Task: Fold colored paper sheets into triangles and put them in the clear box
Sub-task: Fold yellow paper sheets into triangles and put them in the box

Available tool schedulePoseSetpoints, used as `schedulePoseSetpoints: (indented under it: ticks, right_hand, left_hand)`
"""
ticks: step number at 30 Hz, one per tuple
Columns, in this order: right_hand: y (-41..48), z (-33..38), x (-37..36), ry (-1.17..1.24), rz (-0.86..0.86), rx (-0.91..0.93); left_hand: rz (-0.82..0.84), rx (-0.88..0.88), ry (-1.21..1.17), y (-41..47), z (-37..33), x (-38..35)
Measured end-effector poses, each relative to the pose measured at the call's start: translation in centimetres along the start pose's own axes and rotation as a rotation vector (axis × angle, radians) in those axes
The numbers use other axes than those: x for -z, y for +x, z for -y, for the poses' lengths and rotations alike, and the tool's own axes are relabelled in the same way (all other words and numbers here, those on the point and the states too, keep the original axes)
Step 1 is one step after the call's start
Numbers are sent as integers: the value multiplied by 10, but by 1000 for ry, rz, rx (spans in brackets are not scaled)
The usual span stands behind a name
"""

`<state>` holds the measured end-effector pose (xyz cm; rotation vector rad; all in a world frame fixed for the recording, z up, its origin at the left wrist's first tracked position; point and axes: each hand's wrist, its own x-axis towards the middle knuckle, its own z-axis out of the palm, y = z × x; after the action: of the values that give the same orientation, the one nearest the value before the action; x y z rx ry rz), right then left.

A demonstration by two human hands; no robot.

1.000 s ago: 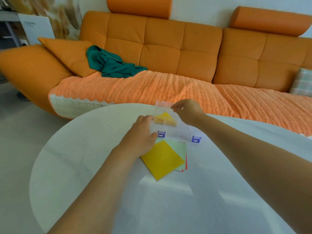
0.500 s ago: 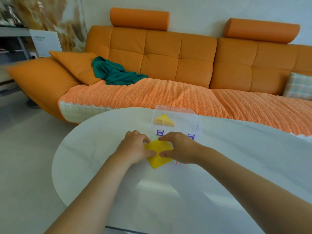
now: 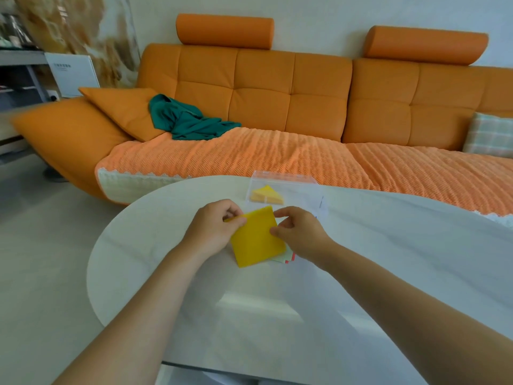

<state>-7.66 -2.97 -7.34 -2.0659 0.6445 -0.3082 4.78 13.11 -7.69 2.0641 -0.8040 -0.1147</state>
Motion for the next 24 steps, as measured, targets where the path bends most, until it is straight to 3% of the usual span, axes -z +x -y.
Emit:
schedulePoseSetpoints:
  ticks: [4,8,11,16,22,24]
  right_hand:
    - [-10,-4,17,127,-14,-5]
    - [-31,-20,44,122,-48,31]
    - [-52,-40,64,-39,-41,185]
    - [-74,-72,88,-545,-96,537]
    - [-75,-96,108,-651,-228,762]
    - [-77,-101,112,-651,-202,763]
  left_hand:
    - [21,101,-280,-5,-17,-4]
    - [60,188,-337,-14,-40,-25]
    - [55,273,-381,-20,-55,-46]
    - [119,352,-428,-28,-76,-76]
    - [160,322,-259,-33,-88,-101]
    - [178,216,-54,-33,-88,-102]
